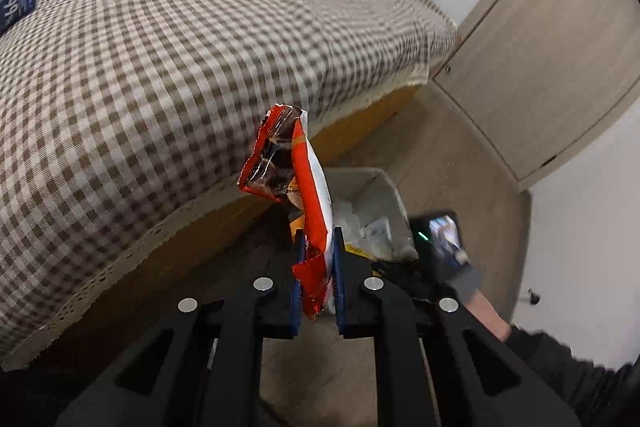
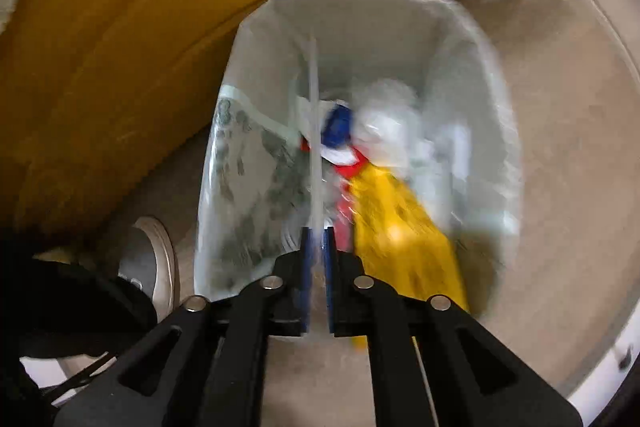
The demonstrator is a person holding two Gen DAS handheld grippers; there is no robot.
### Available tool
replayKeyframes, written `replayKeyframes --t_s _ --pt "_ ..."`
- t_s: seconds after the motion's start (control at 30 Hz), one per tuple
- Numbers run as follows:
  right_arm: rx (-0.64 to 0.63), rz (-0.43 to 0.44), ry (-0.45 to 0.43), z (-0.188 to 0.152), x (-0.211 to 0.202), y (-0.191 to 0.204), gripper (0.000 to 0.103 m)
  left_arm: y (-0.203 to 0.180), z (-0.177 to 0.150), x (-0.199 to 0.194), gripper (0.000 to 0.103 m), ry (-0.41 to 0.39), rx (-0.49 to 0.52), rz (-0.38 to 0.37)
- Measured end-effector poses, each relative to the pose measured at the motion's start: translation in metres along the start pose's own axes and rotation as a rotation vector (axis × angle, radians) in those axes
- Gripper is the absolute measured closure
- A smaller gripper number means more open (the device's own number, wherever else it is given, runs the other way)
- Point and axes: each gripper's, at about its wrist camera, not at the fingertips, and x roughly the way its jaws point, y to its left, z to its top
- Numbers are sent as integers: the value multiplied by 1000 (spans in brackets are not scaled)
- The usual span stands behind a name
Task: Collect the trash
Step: 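Carry the red wrapper and straw to the wastebasket and open both tools, then move both open tools back over the trash on the bed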
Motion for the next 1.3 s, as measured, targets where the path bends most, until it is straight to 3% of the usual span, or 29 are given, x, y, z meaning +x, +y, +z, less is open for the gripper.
replayKeyframes --t_s 0.03,0.07,0.1,0.27,0.43,0.5,0.63,0.67,0.73,0.9,1.07,1.13,1.2,1.3 --pt "7 -1 35 7 14 2 52 -2 -2 5 93 12 7 3" --pt "14 14 58 10 21 4 40 -4 -3 9 93 23 14 11" --pt "21 53 55 11 23 3 39 -6 -4 15 93 39 23 27" --pt "105 115 -78 -2 -19 -25 39 -24 -3 41 93 120 60 25" --pt "301 96 -238 -56 -88 -84 39 -51 2 103 93 286 113 3" --pt "379 94 -264 -77 -107 -103 39 -69 6 137 93 361 118 -21" --pt "430 64 -269 -115 -125 -116 39 -91 9 180 87 389 120 -35" --pt "430 61 -268 -120 -127 -113 39 -94 13 193 79 371 104 -13" --pt "426 70 -269 -125 -123 -111 39 -89 16 211 6 360 43 7" --pt "406 45 -206 -121 -104 -105 39 -58 9 231 7 374 -103 0" --pt "355 65 -180 -106 -94 -79 39 -2 -20 201 7 335 -214 8" --pt "326 58 -183 -99 -96 -70 39 17 -30 190 8 355 -253 47" --pt "301 43 -189 -93 -100 -62 39 18 -23 182 8 350 -246 22" --pt "270 -18 -190 -82 -110 -56 39 4 -8 152 7 250 -159 -13"
